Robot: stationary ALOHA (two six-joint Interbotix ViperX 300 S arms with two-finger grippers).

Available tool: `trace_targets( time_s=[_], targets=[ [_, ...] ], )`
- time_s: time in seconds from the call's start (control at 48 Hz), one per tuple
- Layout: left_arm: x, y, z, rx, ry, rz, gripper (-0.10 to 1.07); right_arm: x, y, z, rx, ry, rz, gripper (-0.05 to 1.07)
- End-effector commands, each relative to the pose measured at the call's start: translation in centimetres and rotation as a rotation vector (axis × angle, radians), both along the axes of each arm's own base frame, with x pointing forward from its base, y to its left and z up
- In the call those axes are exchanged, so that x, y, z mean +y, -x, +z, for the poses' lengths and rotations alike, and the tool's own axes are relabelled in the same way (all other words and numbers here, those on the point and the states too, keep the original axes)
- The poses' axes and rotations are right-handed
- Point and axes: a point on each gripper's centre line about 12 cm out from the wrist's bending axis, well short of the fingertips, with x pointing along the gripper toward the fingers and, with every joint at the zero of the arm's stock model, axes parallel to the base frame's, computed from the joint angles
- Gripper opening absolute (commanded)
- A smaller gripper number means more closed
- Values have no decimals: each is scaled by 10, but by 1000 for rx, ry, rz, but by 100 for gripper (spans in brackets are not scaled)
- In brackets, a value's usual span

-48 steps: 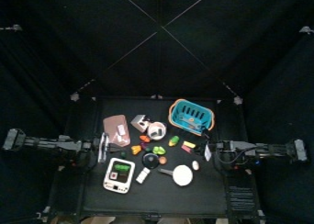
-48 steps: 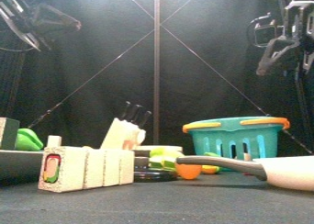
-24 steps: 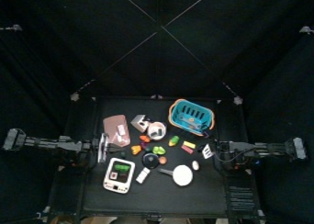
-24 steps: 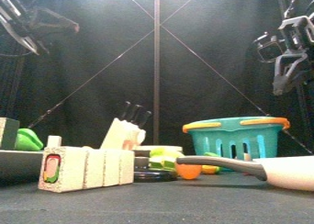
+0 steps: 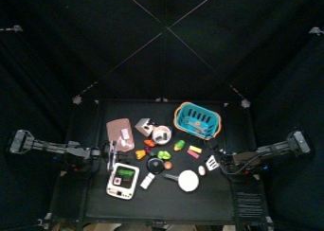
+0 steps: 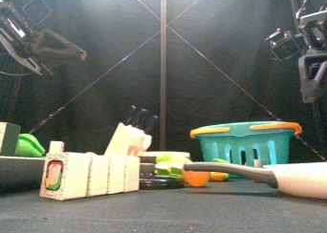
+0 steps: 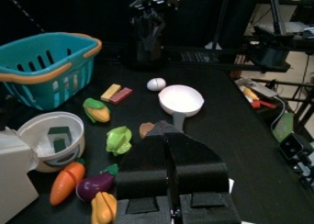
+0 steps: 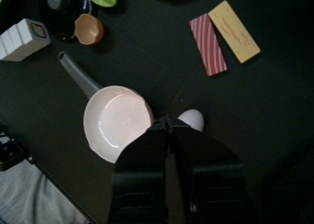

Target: Grab egg

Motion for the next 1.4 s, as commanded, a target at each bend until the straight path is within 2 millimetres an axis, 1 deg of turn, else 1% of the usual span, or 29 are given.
trace_targets(
  time_s=[0.0, 0.208, 0.396, 0.521, 0.604, 0.688, 0.792, 0.812, 0.833, 0.958, 1.125, 1.229, 1.375],
  targets=[
    [-3, -8, 5, -21, 11, -8, 12, 7, -1, 2, 14, -2, -32, 9],
    [-11, -16, -7, 22, 22, -30, 12, 25, 2, -7, 56, 26, -46, 9],
    [-13, -21, -13, 51, 20, -35, 12, 34, -1, -16, 85, 42, -89, 10],
    [-14, -23, -18, 71, 18, -39, 12, 42, -1, -27, 129, 54, -112, 14],
    [-16, -23, -18, 73, 17, -44, 12, 47, -2, -32, 151, 59, -115, 20],
    [-16, -23, -18, 71, 18, -44, 12, 50, -4, -37, 172, 72, -112, 28],
    [-16, -23, -18, 71, 18, -46, 12, 52, -7, -44, 199, 89, -117, 40],
    [-16, -23, -18, 71, 18, -46, 12, 52, -8, -45, 205, 92, -119, 44],
    [-16, -23, -18, 71, 18, -46, 12, 52, -8, -45, 207, 92, -122, 45],
    [-16, -23, -18, 70, 18, -46, 12, 51, -8, -50, 225, 97, -129, 63],
    [-16, -23, -18, 71, 18, -46, 12, 45, -9, -53, 232, 104, -153, 83],
    [-16, -23, -18, 71, 17, -45, 12, 43, -12, -54, 220, 89, -159, 89],
    [-16, -22, -19, 74, 16, -46, 12, 37, -18, -65, 196, 52, -160, 90]
  ],
)
